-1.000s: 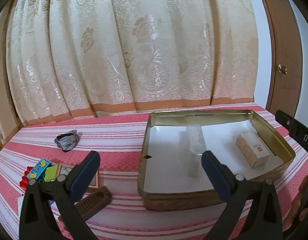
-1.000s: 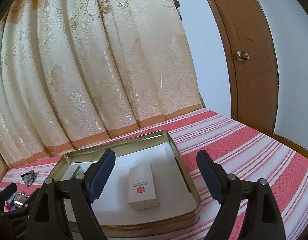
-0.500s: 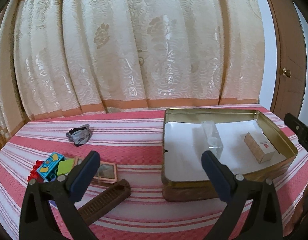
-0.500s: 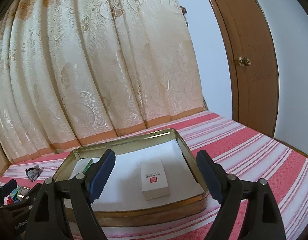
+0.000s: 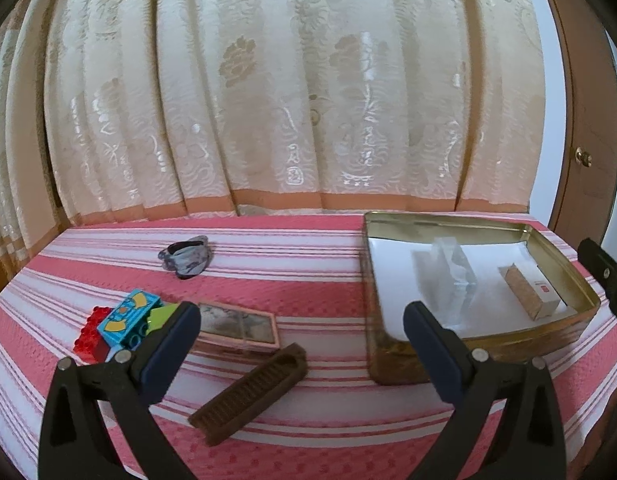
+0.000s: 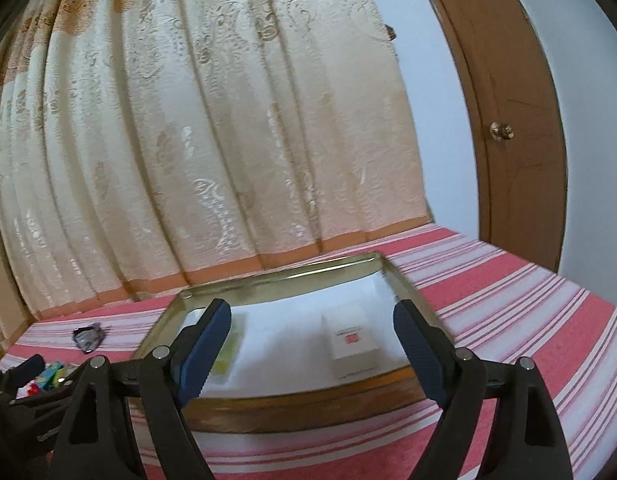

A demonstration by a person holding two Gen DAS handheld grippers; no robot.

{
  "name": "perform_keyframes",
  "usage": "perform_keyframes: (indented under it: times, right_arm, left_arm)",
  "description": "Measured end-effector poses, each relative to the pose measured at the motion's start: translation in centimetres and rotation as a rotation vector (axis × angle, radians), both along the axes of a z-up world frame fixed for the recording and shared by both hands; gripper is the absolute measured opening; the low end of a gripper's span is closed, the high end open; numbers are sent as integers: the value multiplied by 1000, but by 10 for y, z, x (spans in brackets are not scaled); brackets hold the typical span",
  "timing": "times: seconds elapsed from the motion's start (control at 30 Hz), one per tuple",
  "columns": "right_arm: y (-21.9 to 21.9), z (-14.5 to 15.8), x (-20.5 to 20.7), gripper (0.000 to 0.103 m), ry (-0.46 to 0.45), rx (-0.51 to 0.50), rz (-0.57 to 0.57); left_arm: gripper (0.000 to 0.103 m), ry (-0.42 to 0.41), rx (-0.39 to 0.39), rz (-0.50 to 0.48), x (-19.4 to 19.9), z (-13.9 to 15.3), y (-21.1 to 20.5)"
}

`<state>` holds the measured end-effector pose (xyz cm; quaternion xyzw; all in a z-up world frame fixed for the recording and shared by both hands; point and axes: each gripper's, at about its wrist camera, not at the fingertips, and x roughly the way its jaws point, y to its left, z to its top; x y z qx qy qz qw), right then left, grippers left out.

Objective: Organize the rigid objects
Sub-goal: 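Withdraw both grippers from the tray back toward the scattered items, then grasp the white charger plug with the left gripper while the right gripper grasps the brown comb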

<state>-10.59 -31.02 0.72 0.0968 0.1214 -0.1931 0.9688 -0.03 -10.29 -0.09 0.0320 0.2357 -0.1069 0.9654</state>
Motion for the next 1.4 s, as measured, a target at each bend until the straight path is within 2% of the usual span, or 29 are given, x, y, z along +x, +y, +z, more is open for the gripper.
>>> perform_keyframes:
  times: [0.3,0.77,1.07,1.17,1.33,1.4]
  right_arm:
    - [56,-5,13,85,31,7,115]
    - [116,-15,33,85,96,36,237]
    - [129,-24,43,85,158,104,295]
    - [134,-26,46,85,178,110,314]
    - [139,-30,51,85,211,123,337]
    - [141,-30,52,85,220,125,345]
  left_arm:
    - [103,-4,-5,45,1,0,35]
    - [103,85,-35,201,9,-9,119]
    - [103,266,-112,248,19,-31,170]
    - [102,324,-131,237,27,-39,173]
    - [103,419,-110,224,40,-51,169]
    - [100,420,-124,230,39,-52,173]
